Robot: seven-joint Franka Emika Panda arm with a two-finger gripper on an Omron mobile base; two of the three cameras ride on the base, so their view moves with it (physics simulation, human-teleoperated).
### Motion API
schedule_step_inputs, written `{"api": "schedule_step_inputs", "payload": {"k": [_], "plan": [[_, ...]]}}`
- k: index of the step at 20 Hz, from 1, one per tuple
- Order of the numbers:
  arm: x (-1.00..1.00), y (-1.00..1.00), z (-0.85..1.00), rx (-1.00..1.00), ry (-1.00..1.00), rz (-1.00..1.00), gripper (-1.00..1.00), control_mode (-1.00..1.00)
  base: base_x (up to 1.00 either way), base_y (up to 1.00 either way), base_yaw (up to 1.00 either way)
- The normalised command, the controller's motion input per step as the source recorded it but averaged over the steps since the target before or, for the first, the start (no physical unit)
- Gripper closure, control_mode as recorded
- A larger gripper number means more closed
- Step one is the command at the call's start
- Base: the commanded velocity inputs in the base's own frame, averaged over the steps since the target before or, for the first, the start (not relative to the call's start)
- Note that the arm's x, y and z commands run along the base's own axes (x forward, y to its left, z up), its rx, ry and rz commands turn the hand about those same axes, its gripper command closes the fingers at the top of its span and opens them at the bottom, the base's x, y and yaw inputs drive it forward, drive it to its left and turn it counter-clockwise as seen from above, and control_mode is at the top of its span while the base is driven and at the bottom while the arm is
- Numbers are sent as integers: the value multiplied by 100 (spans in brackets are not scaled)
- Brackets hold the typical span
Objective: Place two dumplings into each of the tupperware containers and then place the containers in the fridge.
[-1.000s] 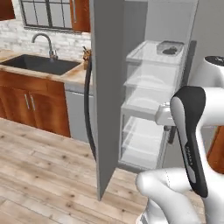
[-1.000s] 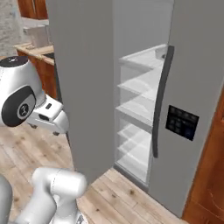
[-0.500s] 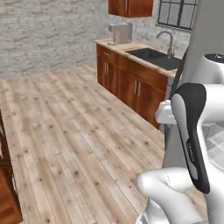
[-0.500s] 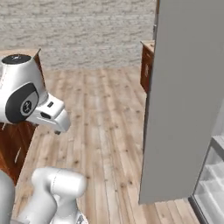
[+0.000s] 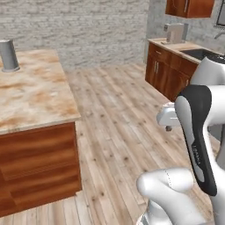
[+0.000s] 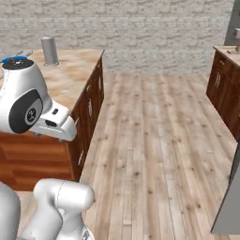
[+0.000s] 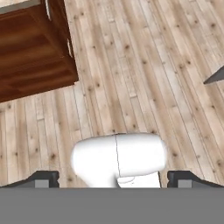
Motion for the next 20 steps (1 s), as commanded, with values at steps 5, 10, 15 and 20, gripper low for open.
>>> {"api": "schedule_step_inputs", "payload": {"k": [5, 10, 15, 20], "plan": [[0, 0, 0, 0, 0, 0, -100, 100, 11, 100, 3], [0, 0, 0, 0, 0, 0, -100, 100, 13, 100, 6], [0, 0, 0, 0, 0, 0, -100, 100, 42, 100, 2], [0, 0, 0, 0, 0, 0, -100, 100, 54, 100, 1]]}}
